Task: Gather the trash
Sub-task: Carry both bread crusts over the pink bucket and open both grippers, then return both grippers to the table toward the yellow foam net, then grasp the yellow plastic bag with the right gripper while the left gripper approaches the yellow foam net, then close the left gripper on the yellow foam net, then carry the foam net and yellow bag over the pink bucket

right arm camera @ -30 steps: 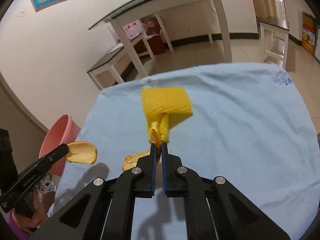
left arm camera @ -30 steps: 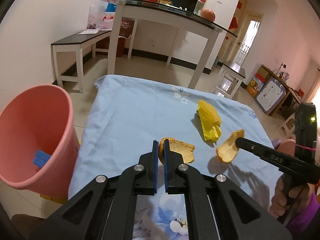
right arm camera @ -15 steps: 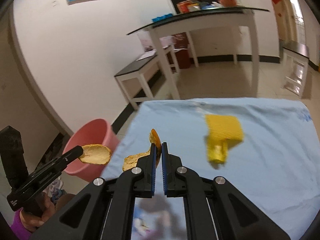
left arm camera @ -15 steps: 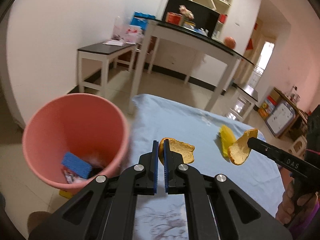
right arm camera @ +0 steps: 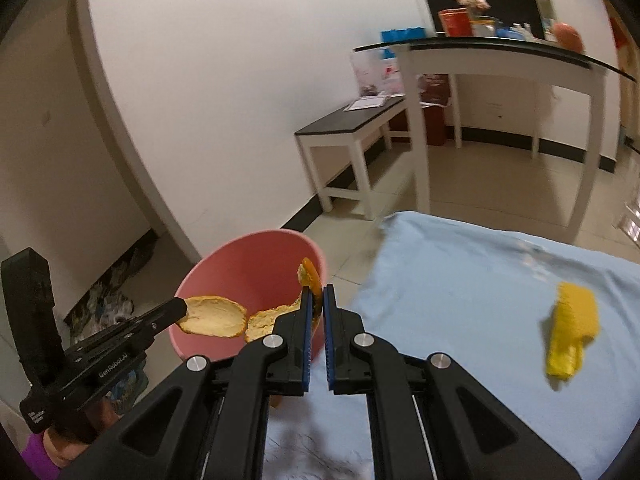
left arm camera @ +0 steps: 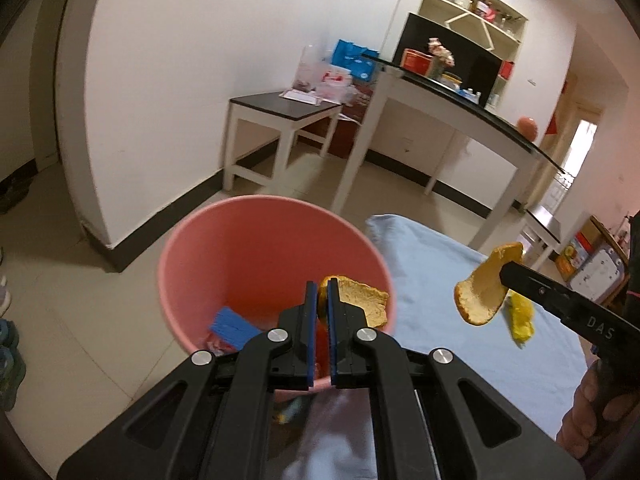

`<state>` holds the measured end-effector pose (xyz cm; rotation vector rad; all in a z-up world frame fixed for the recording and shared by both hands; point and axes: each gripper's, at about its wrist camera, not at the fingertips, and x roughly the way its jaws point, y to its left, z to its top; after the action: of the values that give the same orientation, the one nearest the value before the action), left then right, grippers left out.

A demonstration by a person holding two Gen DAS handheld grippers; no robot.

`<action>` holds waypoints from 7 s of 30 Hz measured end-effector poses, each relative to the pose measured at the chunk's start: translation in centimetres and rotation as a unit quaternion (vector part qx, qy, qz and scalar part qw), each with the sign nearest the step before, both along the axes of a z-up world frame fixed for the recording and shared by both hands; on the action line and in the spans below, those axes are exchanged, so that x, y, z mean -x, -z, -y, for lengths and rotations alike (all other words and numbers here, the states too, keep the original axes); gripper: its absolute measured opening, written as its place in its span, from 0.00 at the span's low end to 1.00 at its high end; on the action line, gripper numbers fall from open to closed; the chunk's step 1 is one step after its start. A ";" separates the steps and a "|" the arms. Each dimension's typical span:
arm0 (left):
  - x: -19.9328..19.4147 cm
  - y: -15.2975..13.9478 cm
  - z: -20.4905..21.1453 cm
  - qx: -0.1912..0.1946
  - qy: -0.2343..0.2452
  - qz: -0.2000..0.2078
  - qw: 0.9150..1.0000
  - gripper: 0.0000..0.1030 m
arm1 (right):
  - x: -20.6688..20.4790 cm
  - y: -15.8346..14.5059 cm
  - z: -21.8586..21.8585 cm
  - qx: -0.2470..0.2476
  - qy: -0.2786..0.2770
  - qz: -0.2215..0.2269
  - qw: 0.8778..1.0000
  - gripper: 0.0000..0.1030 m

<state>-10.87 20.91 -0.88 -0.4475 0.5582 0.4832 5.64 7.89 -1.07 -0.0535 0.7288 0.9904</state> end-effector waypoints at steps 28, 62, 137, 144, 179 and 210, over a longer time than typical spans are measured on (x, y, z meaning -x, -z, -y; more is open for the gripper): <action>1.9 3.3 -4.9 0.012 -0.045 -0.040 0.998 0.05 | 1.0 5.2 -9.1 0.056 -0.053 -0.035 0.996 0.19; -3.2 0.7 5.3 0.001 0.087 -0.022 0.996 0.33 | -0.7 3.9 8.7 0.031 0.089 -0.019 0.995 0.49; -24.9 6.3 27.7 0.038 0.337 -0.129 0.932 0.33 | -3.1 8.2 32.1 0.018 0.303 -0.070 0.950 0.10; -25.5 7.8 29.5 0.001 0.328 -0.150 0.933 0.33 | -3.3 8.2 32.1 0.011 0.305 -0.071 0.950 0.11; -13.0 2.0 24.3 -0.055 0.236 -0.038 0.970 0.09 | -1.9 7.6 31.0 0.048 0.309 -0.025 0.949 0.11; -4.3 0.2 16.4 -0.071 0.135 -0.007 0.988 0.09 | -1.6 8.0 29.2 0.096 0.334 -0.012 0.937 0.12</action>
<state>-6.52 4.56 -1.13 -0.2271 0.5843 0.2637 7.24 -21.34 -9.08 0.0365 0.7888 0.2673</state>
